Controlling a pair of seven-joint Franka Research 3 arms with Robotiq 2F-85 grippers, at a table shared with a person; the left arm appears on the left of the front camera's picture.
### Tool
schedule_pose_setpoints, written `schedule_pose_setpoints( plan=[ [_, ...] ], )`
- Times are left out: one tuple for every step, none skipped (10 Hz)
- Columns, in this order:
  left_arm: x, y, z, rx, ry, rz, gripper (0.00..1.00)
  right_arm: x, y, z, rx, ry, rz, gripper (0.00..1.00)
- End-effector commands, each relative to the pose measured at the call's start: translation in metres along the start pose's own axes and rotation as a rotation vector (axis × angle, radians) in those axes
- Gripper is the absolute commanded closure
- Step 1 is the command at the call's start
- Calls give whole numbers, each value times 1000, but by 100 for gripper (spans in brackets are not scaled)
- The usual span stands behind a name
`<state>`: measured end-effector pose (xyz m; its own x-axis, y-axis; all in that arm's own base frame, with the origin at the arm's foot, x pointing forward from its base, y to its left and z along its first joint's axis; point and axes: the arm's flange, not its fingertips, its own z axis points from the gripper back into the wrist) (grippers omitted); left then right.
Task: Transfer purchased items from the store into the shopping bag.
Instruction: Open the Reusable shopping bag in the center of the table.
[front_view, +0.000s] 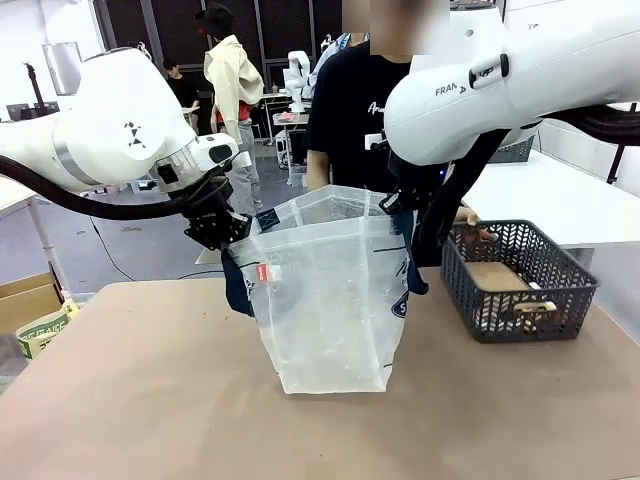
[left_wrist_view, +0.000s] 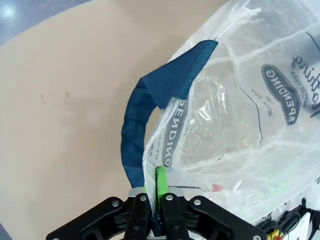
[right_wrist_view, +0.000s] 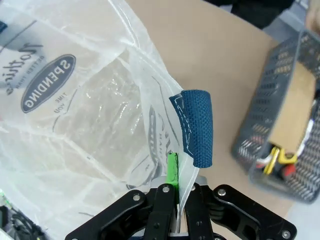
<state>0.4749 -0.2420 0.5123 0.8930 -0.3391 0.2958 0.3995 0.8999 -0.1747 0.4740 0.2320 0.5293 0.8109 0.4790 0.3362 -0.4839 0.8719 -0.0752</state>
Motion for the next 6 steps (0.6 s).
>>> schedule_pose_setpoints(
  plan=[
    [2,3,-3,3,42,-111,100,-15,-3,-10,-34,-22,60,100],
    [0,0,0,0,0,0,100,-16,-2,-16,-21,-21,68,100],
    [0,0,0,0,0,0,100,-3,2,-4,-2,-2,22,100],
    [0,0,0,0,0,0,100,-3,2,-4,-2,-2,22,100],
    [0,0,0,0,0,0,100,-3,2,-4,-2,-2,22,100],
    [0,0,0,0,0,0,100,-3,2,-4,-2,-2,22,100]
  ],
)
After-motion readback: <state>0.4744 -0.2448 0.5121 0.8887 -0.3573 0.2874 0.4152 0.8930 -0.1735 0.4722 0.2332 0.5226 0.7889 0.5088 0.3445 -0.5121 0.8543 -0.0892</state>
